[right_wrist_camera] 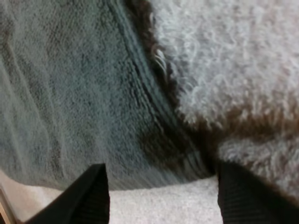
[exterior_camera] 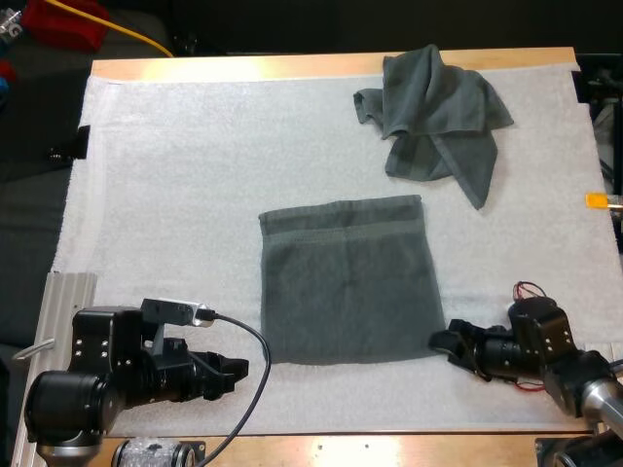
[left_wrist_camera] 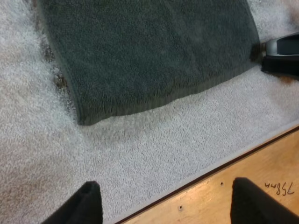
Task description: Pick towel from pile, fold and stack
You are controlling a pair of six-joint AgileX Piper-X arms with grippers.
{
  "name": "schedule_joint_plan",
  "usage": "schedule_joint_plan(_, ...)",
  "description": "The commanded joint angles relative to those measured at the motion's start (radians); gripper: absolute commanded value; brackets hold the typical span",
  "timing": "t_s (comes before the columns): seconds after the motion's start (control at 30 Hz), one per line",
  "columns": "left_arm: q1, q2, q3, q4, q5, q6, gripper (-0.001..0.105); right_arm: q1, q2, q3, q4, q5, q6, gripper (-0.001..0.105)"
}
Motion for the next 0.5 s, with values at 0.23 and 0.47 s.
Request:
schedule_joint_plan(0.23,0.001,-0.004,0.000,-0.001,-0.010,-0.002,0.057,-0.002,0.048,0.007,-0.024,0.010,0.014,0.054)
schedule_joint_plan(0.47,0.001,-0.004,0.000,-0.001,-0.010,-0.002,0.057,-0.002,0.048,0.007,-0.021,0.012,0.014,0.053)
